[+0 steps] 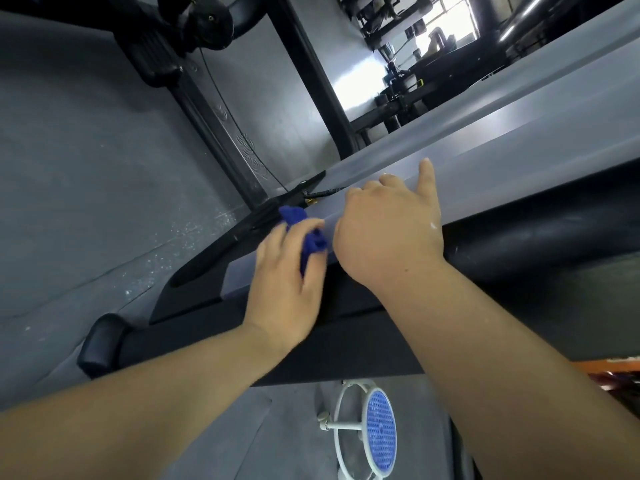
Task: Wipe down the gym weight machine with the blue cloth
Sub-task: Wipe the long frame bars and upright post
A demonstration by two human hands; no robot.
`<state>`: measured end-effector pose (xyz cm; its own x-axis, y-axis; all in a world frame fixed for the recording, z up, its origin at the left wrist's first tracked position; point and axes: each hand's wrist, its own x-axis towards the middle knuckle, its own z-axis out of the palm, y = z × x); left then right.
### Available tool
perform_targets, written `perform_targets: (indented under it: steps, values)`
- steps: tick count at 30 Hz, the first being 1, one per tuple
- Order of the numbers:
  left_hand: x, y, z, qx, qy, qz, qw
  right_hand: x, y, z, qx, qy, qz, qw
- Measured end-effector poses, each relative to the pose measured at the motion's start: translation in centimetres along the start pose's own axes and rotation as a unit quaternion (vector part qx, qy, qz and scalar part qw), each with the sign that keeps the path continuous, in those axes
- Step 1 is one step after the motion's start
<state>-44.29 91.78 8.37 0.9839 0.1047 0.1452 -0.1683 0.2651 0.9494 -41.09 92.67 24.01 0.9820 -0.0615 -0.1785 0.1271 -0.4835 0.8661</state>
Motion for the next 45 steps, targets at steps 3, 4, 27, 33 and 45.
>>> perform_targets:
  steps: [3,4,27,33,45]
  values:
    - [-4.3,-3.6,-1.2,0.057,-0.049,0.095,0.993,0.2,0.0,0.3,-0.002,0.003,-0.005,1.000]
    - [-4.6,-5.3,-1.7,0.062,-0.034,0.065,0.995,0.3,-0.1,0.4,-0.004,0.000,-0.007,1.000]
    - [4.2,-3.9,-1.7,-0.063,0.027,-0.215,0.974,1.9,-2.7,1.1,-0.025,-0.050,-0.014,0.998]
    - [-3.1,-8.4,-3.6,-0.026,-0.011,-0.021,0.999,2.4,-3.3,1.3,-0.028,-0.075,-0.022,0.997]
    - [-0.4,-6.7,-3.0,-0.013,-0.005,-0.069,0.998,3.0,-4.4,1.6,-0.022,-0.087,-0.016,0.996]
